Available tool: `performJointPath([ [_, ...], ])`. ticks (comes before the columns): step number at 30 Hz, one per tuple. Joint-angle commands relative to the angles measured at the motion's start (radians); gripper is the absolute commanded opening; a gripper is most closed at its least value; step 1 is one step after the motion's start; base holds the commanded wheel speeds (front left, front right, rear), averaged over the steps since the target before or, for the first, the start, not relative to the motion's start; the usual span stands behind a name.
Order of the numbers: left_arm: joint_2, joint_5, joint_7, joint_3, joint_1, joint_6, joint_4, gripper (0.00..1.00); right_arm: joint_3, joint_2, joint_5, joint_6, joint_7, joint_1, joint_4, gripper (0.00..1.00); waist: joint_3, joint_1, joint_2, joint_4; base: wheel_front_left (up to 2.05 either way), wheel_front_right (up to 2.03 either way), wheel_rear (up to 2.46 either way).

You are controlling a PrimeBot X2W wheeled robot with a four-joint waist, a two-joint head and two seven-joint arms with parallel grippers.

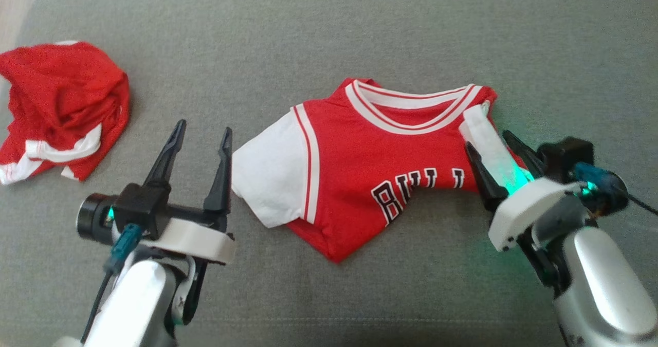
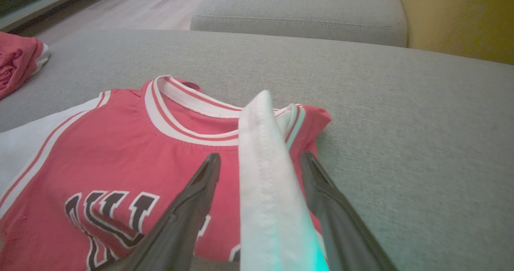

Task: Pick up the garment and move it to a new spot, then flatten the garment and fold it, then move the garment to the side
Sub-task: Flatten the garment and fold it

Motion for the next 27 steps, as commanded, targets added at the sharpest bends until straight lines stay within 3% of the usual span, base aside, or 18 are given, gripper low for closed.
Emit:
performJointPath([
  [1,0.007,0.012,-0.005,0.034,-0.051,-0.005,-0.026,1.0,0.039,-0.016,0.006,-0.001,0.001,-0.058,-0.002,1.0,0.02,0.0,0.0,0.014,0.0,0.0,0.0],
  [3,-0.001,0.015,-0.005,0.036,-0.056,-0.008,-0.022,1.0,0.053,-0.023,0.009,-0.001,0.007,-0.091,0.038,1.0,0.024,0.0,0.0,0.015,0.0,0.0,0.0],
  [4,-0.004,0.017,-0.005,0.037,-0.057,-0.009,-0.021,1.0,0.056,-0.024,0.015,-0.001,0.007,-0.104,0.054,0.69,0.026,0.0,0.0,0.015,0.0,0.0,0.0],
  [5,-0.007,0.019,-0.005,0.039,-0.058,-0.011,-0.019,1.0,0.052,-0.024,0.023,-0.001,-0.002,-0.117,0.063,0.0,0.027,0.0,0.0,0.015,0.0,0.0,0.0],
  [10,-0.017,0.027,-0.005,0.045,-0.06,-0.02,-0.012,1.0,-0.049,-0.003,0.07,-0.001,-0.053,-0.123,0.084,0.0,0.026,0.0,0.0,0.005,0.0,0.0,0.0],
  [20,-0.023,0.045,-0.005,0.054,-0.064,-0.038,-0.009,1.0,-0.362,0.078,0.143,-0.001,-0.132,-0.045,0.078,0.0,0.027,0.0,0.0,-0.036,0.0,0.0,0.0],
  [24,-0.023,0.049,-0.005,0.057,-0.065,-0.04,-0.008,1.0,-0.415,0.092,0.175,-0.001,-0.142,-0.024,0.099,0.0,0.028,0.0,0.0,-0.045,0.0,0.0,0.0],
  [25,-0.022,0.05,-0.005,0.058,-0.065,-0.041,-0.007,1.0,-0.43,0.095,0.186,-0.001,-0.15,-0.02,0.107,0.43,0.028,0.0,0.0,-0.048,0.0,0.0,0.0],
  [26,-0.022,0.051,-0.005,0.059,-0.064,-0.041,-0.007,1.0,-0.444,0.098,0.197,-0.001,-0.16,-0.017,0.112,1.0,0.027,0.0,0.0,-0.051,0.0,0.0,0.0],
  [27,-0.022,0.052,-0.005,0.06,-0.064,-0.041,-0.006,1.0,-0.45,0.098,0.194,-0.001,-0.172,-0.013,0.115,1.0,0.027,0.0,0.0,-0.054,0.0,0.0,0.0],
])
